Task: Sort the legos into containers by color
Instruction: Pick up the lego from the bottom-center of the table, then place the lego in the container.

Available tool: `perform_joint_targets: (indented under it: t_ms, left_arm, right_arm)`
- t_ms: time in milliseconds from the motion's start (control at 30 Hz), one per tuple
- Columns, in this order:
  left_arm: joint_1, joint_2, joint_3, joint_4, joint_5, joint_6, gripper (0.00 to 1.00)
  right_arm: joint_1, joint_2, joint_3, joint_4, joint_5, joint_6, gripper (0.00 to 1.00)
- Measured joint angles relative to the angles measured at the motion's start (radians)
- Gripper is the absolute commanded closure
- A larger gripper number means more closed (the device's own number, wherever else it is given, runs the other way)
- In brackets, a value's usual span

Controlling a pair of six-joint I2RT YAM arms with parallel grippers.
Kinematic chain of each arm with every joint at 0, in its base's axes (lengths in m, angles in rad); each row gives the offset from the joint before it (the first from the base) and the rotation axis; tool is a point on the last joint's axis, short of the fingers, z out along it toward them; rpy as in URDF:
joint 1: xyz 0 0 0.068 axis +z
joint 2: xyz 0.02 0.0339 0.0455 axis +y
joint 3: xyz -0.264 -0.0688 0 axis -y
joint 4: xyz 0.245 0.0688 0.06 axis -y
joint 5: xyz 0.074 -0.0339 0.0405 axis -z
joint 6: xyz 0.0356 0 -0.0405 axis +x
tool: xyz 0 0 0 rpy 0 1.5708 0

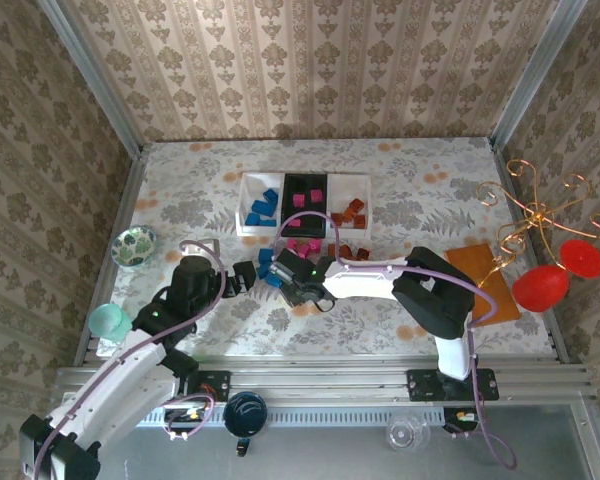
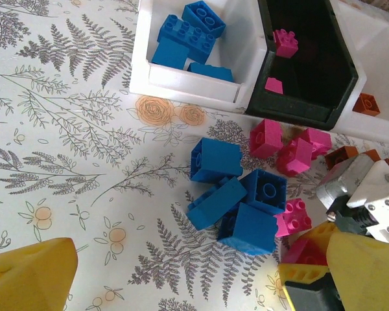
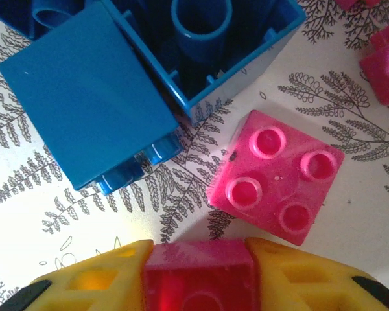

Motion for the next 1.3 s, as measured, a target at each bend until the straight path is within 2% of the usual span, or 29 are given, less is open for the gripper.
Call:
perform_joint_targets:
  t_ms: [133,267,433,633,800,867,933,967,1067,1200,1300]
  left_arm:
    - [0.001,0.0,0.0,0.0,0.004,0.0,0.0]
    - [0.001,0.0,-0.004,0.003,0.012,0.0,0.0]
    - [0.006,0.027,-0.011,0.01,0.027,0.0,0.0]
    - [0.006,0.071,-0.011,0.027,0.055,0.0,0.01]
    - [0.006,0.142,-0.01,0.038,0.094,0.007,0.05]
    - [0.006,0.17,-0.01,0.042,0.11,0.009,0.05]
    - [0.006,0.2,-0.01,0.055,0.13,0.012,0.05]
    - [0.006,0.214,-0.01,0.062,0.139,0.014,0.06]
    - [0.006,0.275,-0.006,0.079,0.165,0.022,0.12]
    - [-0.013,0.35,0.006,0.1,0.173,0.037,0.22]
    - [-0.048,0.411,0.033,0.114,0.172,0.061,0.19]
  right_arm:
    - [0.001,-0.048,-0.041,0.01,-0.037,0.005,0.69]
    - [-0.006,-0.179,-0.091,-0.002,-0.056,0.004,0.7]
    - [-0.11,-0.289,-0.025,-0.001,-0.074,0.0,0.71]
    - [-0.26,-0.111,0.27,-0.001,-0.054,-0.011,0.71]
    - [-0.311,0.105,0.492,-0.045,0.007,-0.021,0.7]
    - [-0.322,0.164,0.552,-0.075,0.032,-0.021,0.62]
    - [-0.333,0.209,0.608,-0.11,0.055,-0.019,0.35]
    - [-0.337,0.222,0.631,-0.127,0.064,-0.016,0.29]
    - [-0.35,0.248,0.696,-0.164,0.08,-0.023,0.25]
    - [-0.357,0.216,0.67,-0.159,0.085,-0.024,0.25]
    - [-0.357,0.143,0.566,-0.143,0.082,-0.02,0.25]
